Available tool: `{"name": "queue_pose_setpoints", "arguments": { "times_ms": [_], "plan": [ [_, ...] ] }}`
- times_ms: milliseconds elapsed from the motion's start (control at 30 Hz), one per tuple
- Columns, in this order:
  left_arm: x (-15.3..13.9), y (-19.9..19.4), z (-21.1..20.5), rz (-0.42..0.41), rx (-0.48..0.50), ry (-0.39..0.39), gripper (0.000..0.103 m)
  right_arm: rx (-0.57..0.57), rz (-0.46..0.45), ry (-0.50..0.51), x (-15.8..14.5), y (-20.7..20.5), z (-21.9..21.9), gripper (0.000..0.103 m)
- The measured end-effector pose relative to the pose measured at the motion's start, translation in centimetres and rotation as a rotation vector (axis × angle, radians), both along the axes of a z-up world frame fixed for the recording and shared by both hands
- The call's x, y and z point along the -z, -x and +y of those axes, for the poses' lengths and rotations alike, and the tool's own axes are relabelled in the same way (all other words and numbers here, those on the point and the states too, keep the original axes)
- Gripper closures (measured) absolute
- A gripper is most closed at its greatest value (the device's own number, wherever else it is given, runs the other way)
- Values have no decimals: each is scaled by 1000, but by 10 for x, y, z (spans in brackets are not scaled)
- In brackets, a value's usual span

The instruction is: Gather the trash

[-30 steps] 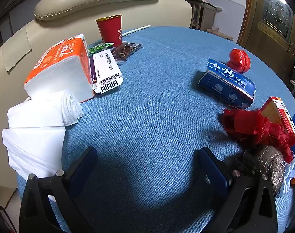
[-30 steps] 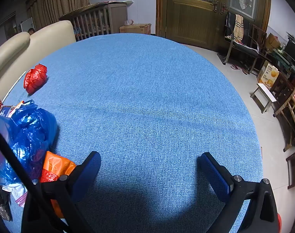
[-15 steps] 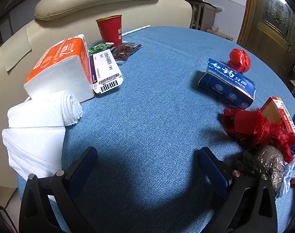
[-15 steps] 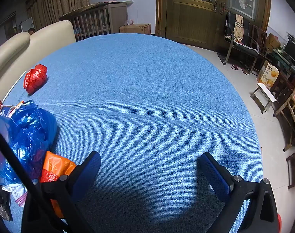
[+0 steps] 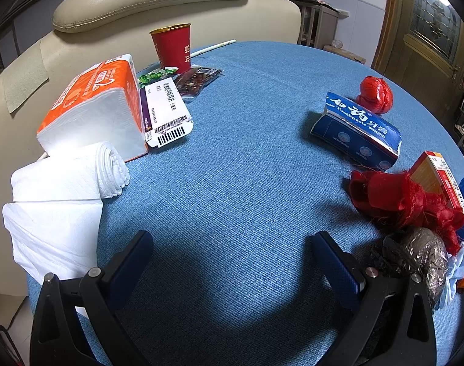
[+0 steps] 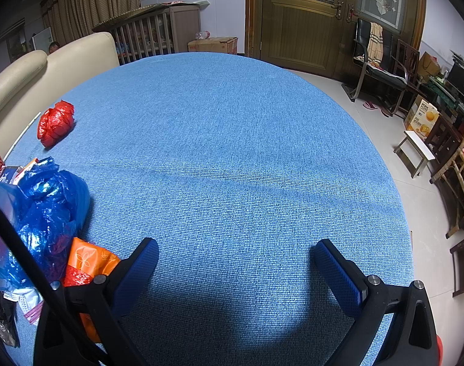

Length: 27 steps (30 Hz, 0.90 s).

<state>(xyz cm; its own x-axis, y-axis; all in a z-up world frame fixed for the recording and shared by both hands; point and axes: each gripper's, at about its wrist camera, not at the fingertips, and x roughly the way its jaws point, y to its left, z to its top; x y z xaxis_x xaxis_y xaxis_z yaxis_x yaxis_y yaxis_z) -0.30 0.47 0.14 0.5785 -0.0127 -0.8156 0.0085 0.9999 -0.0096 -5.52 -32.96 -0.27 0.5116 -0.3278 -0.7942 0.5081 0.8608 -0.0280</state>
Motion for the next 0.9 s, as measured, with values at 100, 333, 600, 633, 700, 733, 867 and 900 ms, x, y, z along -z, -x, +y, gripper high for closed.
{"name": "queue_pose_setpoints", "arguments": {
  "times_ms": [100, 333, 600, 633, 700, 733, 867, 900],
  "plan": [
    [-9, 11, 5, -16, 28, -14, 0, 8, 21, -40, -7, 7, -1, 0],
    [-48, 74, 21, -109, 126, 43, 0, -21, -129, -51, -60, 67, 25, 0],
    [-81, 142, 8, -172, 223, 97, 0, -101, -198, -46, -82, 131, 75, 0],
    [-84, 150, 4, -177, 236, 94, 0, -111, -199, -45, -83, 139, 81, 0],
    [-87, 160, 0, -182, 242, 90, 0, -124, -203, -45, -83, 152, 91, 0],
    [-89, 165, -1, -187, 248, 95, 0, -128, -206, -43, -83, 157, 96, 0],
    [-92, 178, -3, -190, 254, 98, 0, -133, -234, -36, -87, 179, 110, 0],
    [-93, 181, -3, -193, 253, 97, 0, -141, -238, -28, -88, 183, 114, 0]
  ]
}}
